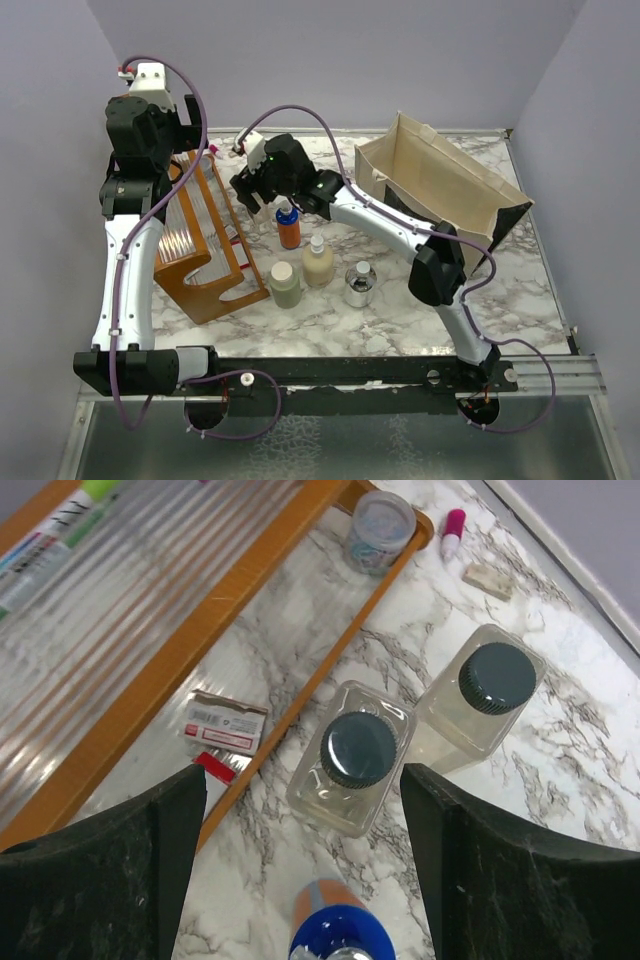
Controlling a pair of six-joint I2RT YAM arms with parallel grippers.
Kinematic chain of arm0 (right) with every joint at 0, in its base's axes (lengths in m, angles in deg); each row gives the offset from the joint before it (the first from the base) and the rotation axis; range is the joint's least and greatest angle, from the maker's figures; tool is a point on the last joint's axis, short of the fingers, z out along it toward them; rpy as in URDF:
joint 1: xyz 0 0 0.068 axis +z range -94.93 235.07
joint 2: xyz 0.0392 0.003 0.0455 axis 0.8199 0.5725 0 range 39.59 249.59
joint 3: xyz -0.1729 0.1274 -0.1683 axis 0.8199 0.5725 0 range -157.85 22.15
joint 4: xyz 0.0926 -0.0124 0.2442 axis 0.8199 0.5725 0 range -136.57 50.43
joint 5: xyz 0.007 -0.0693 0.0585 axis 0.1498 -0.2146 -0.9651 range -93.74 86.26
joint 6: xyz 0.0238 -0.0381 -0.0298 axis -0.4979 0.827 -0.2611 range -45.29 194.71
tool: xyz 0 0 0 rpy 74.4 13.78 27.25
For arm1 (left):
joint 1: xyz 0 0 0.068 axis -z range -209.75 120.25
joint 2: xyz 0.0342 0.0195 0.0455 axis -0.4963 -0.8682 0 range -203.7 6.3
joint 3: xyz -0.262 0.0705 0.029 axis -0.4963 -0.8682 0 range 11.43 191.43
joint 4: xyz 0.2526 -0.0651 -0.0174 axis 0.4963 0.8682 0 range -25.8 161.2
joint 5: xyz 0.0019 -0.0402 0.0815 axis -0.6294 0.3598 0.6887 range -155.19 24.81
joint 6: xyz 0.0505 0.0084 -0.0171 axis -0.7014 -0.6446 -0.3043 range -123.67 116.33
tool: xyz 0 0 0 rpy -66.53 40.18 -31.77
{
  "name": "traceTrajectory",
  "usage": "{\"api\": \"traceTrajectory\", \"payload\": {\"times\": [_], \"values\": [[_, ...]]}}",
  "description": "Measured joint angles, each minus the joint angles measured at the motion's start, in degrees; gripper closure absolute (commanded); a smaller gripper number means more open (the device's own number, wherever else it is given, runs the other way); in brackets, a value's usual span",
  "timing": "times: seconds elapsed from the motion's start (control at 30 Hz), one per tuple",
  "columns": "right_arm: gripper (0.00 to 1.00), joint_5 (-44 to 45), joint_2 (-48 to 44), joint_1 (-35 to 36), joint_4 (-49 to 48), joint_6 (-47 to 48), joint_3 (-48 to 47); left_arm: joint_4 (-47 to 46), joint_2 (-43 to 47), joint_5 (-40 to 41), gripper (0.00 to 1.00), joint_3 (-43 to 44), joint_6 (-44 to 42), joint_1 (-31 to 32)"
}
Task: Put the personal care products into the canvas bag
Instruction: Pick up the care product from the center of the board.
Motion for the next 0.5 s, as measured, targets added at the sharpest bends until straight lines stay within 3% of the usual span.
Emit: {"api": "traceTrajectory", "payload": {"times": [0.3,0.5], "values": [[0.22,5.4,6.2,0.2,0.0,-0.9,-4.6,0.5,0.1,-1.2,0.01,0.9,-0.6,0.0],[0.30,6.9,9.0,0.2,-0.1,-0.9,-5.4,0.9,0.1,-2.0,0.01,0.9,-1.2,0.0]]}}
